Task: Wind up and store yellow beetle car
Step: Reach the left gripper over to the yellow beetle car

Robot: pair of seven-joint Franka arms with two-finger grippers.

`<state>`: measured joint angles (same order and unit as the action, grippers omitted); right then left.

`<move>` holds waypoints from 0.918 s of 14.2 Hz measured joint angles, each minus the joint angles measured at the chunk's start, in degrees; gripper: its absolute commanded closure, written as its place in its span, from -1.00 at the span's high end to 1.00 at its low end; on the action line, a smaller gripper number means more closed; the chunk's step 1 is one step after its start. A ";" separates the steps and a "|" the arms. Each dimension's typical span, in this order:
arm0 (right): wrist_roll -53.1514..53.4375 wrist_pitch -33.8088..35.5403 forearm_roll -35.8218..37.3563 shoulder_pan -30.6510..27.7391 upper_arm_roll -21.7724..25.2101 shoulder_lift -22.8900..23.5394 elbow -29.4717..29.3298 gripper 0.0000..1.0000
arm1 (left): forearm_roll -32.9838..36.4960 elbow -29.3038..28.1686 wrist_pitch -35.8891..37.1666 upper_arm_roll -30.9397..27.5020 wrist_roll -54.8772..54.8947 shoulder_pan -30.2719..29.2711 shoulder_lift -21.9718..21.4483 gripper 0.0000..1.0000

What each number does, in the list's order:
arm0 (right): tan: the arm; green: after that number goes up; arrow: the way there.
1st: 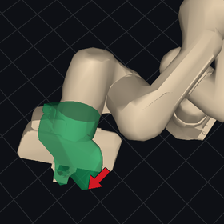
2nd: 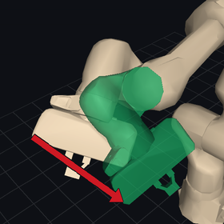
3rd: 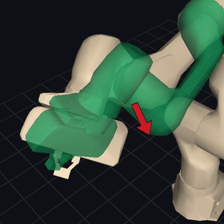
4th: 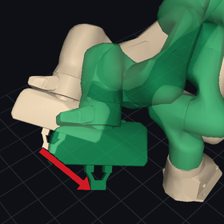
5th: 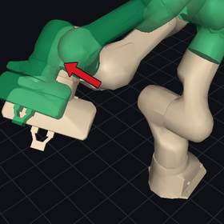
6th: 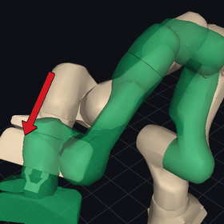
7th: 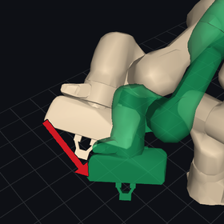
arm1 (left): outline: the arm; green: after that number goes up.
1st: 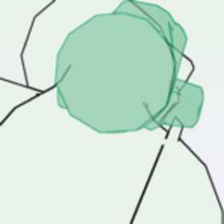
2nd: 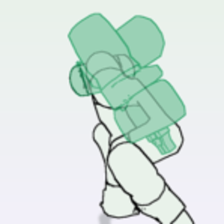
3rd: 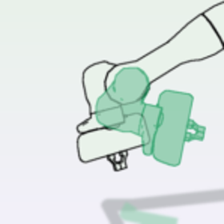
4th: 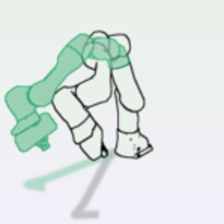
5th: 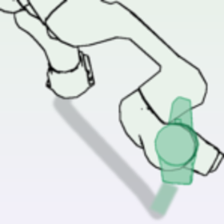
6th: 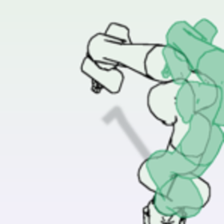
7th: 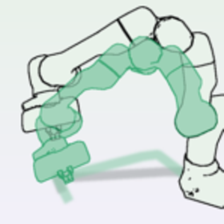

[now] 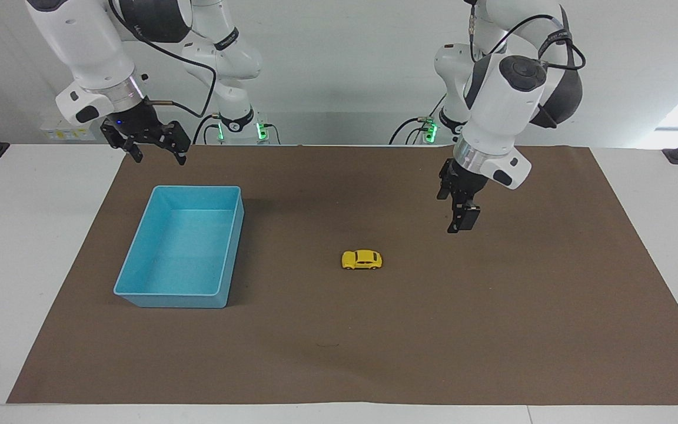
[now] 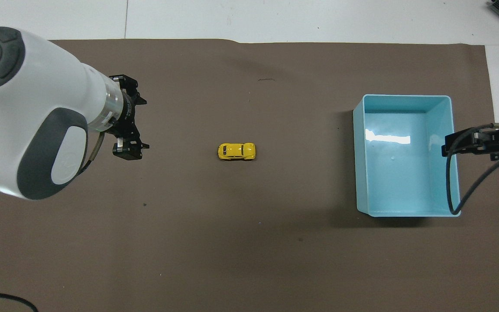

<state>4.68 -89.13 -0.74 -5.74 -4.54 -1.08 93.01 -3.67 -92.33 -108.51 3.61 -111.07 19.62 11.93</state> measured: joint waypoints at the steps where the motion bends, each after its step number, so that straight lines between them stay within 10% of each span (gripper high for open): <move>1: 0.00 0.00 0.00 0.00 0.00 0.00 0.00 1.00 | 0.00 -0.05 -0.83 -0.04 -0.88 1.11 1.25 1.00; 13: 0.00 0.00 0.00 0.00 0.00 0.00 0.00 1.00 | 3.17 -0.09 -11.07 -0.07 -11.68 8.25 11.17 1.00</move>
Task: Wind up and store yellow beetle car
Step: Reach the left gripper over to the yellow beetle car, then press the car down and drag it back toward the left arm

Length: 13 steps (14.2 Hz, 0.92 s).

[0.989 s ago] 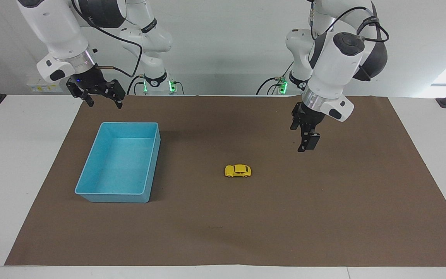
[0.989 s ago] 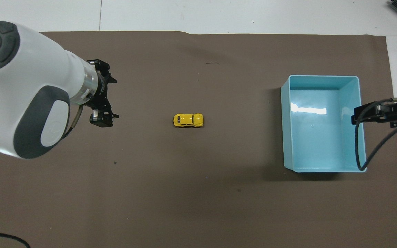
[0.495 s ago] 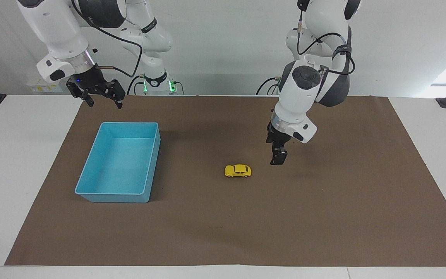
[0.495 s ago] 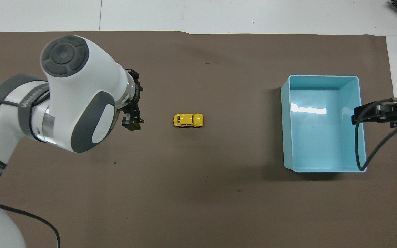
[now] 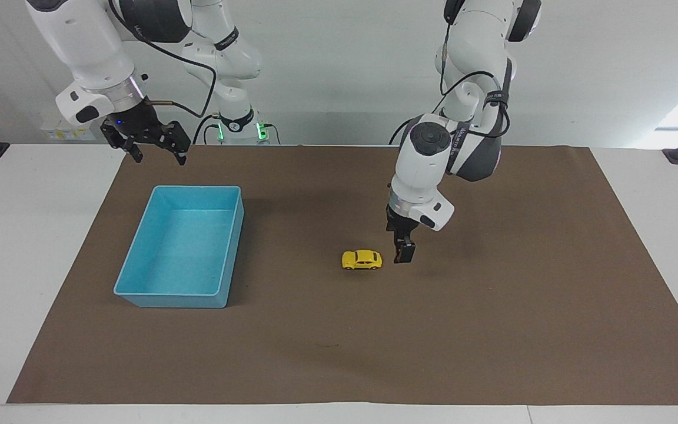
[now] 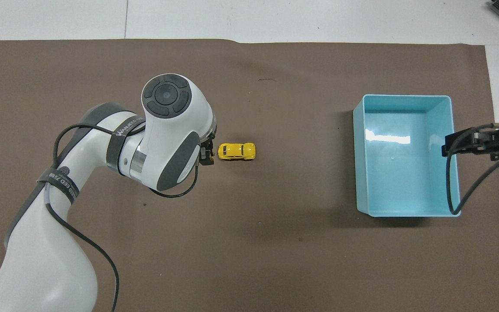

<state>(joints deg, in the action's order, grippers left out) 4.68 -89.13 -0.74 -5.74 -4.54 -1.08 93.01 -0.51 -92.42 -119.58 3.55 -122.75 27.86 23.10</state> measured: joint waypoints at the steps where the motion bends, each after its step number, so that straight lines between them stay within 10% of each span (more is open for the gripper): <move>1: 0.00 0.00 0.00 0.00 0.00 0.00 0.00 1.00 | 0.34 0.11 0.02 -0.04 -0.51 1.15 1.06 1.00; 6: 0.00 0.00 0.00 0.00 0.00 0.00 0.00 1.00 | 2.08 5.19 -0.06 -0.15 -4.75 5.06 9.15 1.00; 13: 0.00 0.00 0.00 0.00 0.00 0.00 0.00 1.00 | 2.08 5.87 -1.67 -0.36 -5.12 5.06 9.86 1.00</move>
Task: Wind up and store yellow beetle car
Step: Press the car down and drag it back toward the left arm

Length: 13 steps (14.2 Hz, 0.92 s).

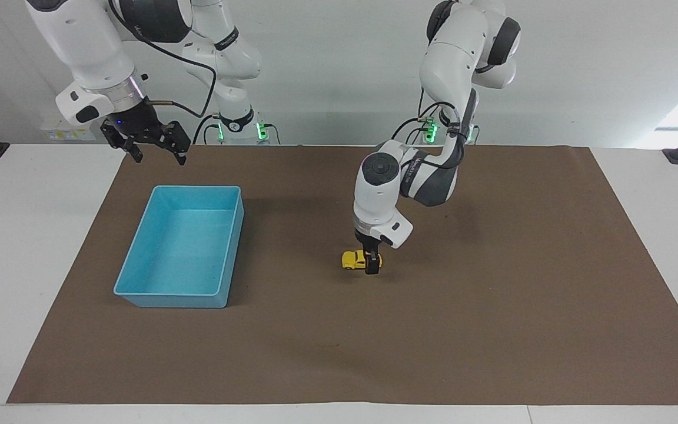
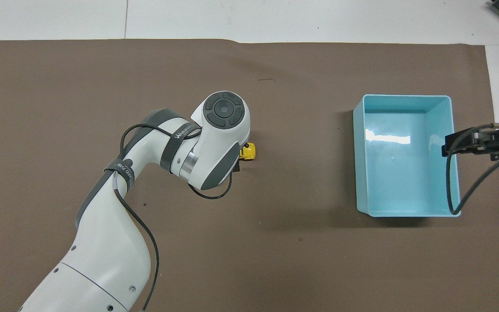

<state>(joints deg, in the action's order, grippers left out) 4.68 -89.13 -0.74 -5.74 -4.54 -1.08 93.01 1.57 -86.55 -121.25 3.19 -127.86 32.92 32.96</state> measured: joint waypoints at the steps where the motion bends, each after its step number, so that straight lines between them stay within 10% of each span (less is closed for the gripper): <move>1: 0.00 0.00 0.00 0.00 0.00 0.00 0.00 1.00 | 0.00 0.00 -0.27 0.00 -0.01 0.00 0.04 1.00; 6: 0.00 0.00 0.00 0.00 0.00 0.00 0.00 1.00 | 0.00 -0.25 -0.71 -0.33 -0.09 -0.12 0.54 1.00; 10: 0.00 0.00 0.00 0.00 0.00 0.00 0.00 1.00 | 0.01 -0.35 -1.38 -0.33 -0.09 -0.13 0.81 -0.80; 13: 0.00 0.00 0.00 0.00 0.00 0.00 0.00 1.00 | 0.02 -0.79 -1.25 0.09 1.69 -0.09 0.52 -1.00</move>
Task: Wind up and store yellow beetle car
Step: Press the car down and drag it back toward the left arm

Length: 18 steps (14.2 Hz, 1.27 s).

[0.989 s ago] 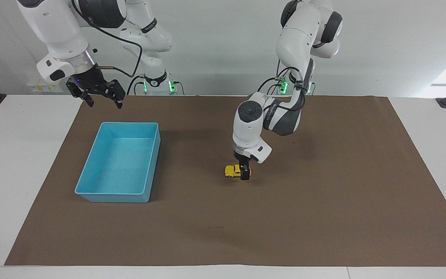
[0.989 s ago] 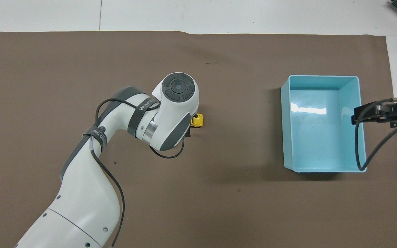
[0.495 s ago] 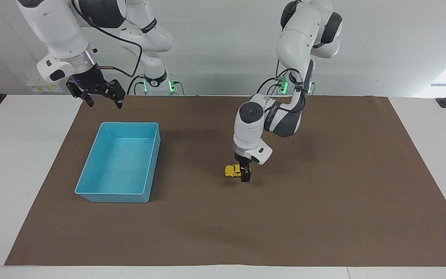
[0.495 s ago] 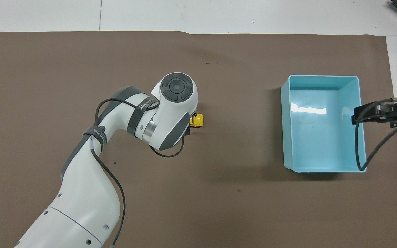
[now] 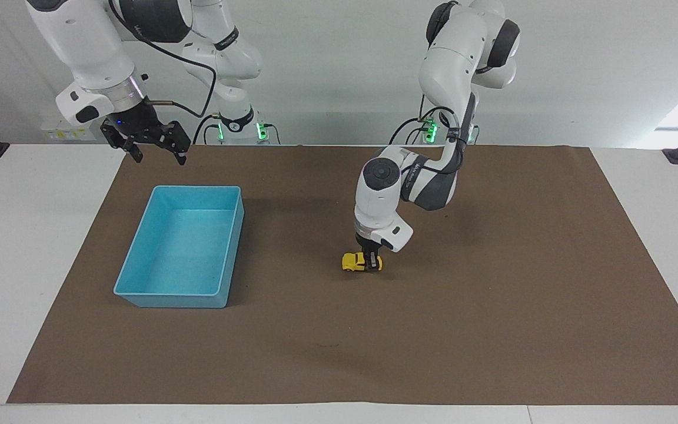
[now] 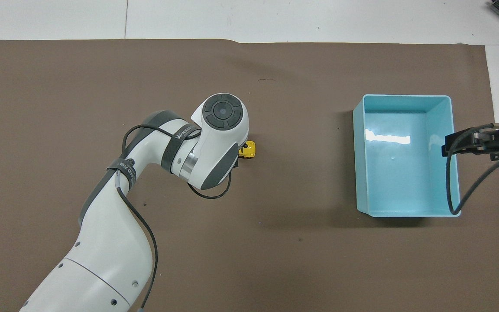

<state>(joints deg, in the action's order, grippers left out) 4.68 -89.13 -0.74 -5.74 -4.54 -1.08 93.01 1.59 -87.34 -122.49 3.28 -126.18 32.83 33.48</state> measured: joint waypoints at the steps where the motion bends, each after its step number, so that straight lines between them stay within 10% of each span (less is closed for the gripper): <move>1: 0.00 0.00 0.00 0.00 0.00 0.00 0.00 1.00 | 0.00 -0.05 -0.14 -0.03 0.31 0.00 0.02 -1.00; 18: 0.00 0.00 0.00 0.00 0.00 0.00 0.00 1.00 | -0.11 -10.22 -2.67 -0.48 0.42 -7.45 -6.31 -1.00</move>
<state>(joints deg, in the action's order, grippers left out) 4.68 -89.13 -0.74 -5.74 -4.54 -1.08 93.01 1.47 -97.56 -125.17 2.80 -125.76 25.38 27.16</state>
